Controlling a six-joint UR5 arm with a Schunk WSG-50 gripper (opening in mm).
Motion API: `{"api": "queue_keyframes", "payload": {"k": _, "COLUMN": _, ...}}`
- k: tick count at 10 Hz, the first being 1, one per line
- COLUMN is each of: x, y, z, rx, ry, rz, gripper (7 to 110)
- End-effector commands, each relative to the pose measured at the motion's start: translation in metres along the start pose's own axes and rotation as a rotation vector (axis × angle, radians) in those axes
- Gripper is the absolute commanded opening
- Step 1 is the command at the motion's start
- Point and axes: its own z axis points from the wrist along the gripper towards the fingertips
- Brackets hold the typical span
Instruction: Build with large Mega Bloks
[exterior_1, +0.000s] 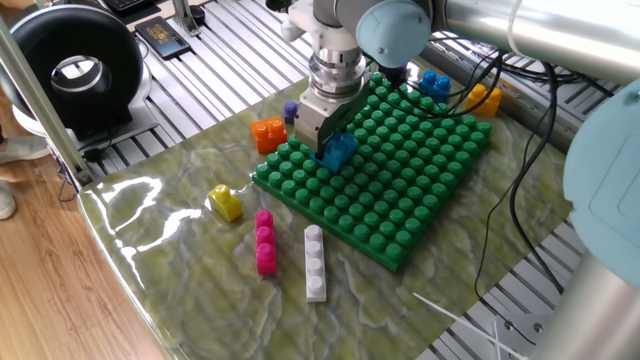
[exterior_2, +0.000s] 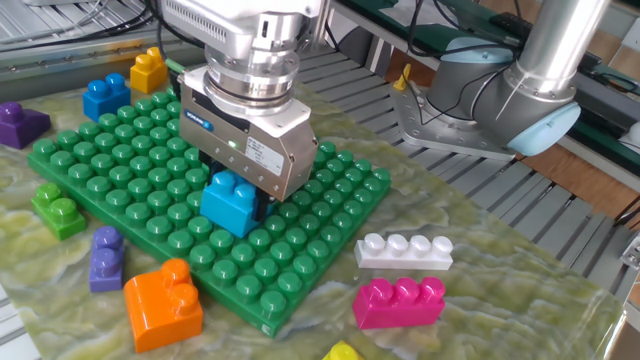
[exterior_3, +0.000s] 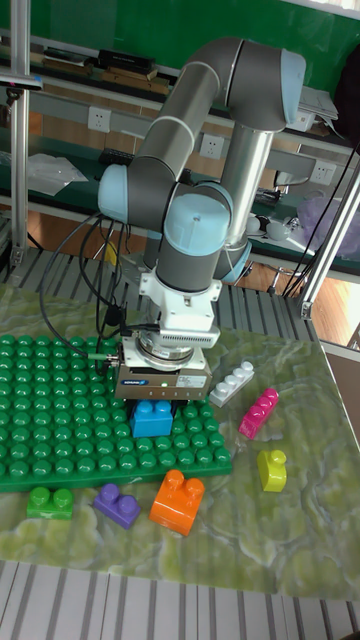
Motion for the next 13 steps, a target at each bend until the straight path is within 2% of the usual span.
{"api": "queue_keyframes", "payload": {"k": 1, "x": 0.0026, "y": 0.0022, "z": -0.0022, "rx": -0.008, "ry": 0.029, "rz": 0.001, "gripper": 7}}
{"api": "queue_keyframes", "payload": {"k": 3, "x": 0.0056, "y": 0.0049, "z": -0.0036, "rx": -0.018, "ry": 0.052, "rz": -0.044, "gripper": 7}}
{"api": "queue_keyframes", "payload": {"k": 4, "x": 0.0052, "y": 0.0061, "z": -0.0033, "rx": -0.025, "ry": 0.054, "rz": -0.052, "gripper": 22}}
{"api": "queue_keyframes", "payload": {"k": 5, "x": 0.0053, "y": 0.0063, "z": -0.0028, "rx": -0.030, "ry": 0.055, "rz": -0.064, "gripper": 22}}
{"api": "queue_keyframes", "payload": {"k": 6, "x": 0.0057, "y": 0.0063, "z": -0.0027, "rx": -0.038, "ry": 0.059, "rz": -0.075, "gripper": 44}}
{"api": "queue_keyframes", "payload": {"k": 12, "x": 0.0048, "y": 0.0060, "z": -0.0066, "rx": -0.050, "ry": 0.073, "rz": -0.109, "gripper": 44}}
{"api": "queue_keyframes", "payload": {"k": 13, "x": 0.0039, "y": 0.0073, "z": -0.0073, "rx": -0.053, "ry": 0.073, "rz": -0.109, "gripper": 66}}
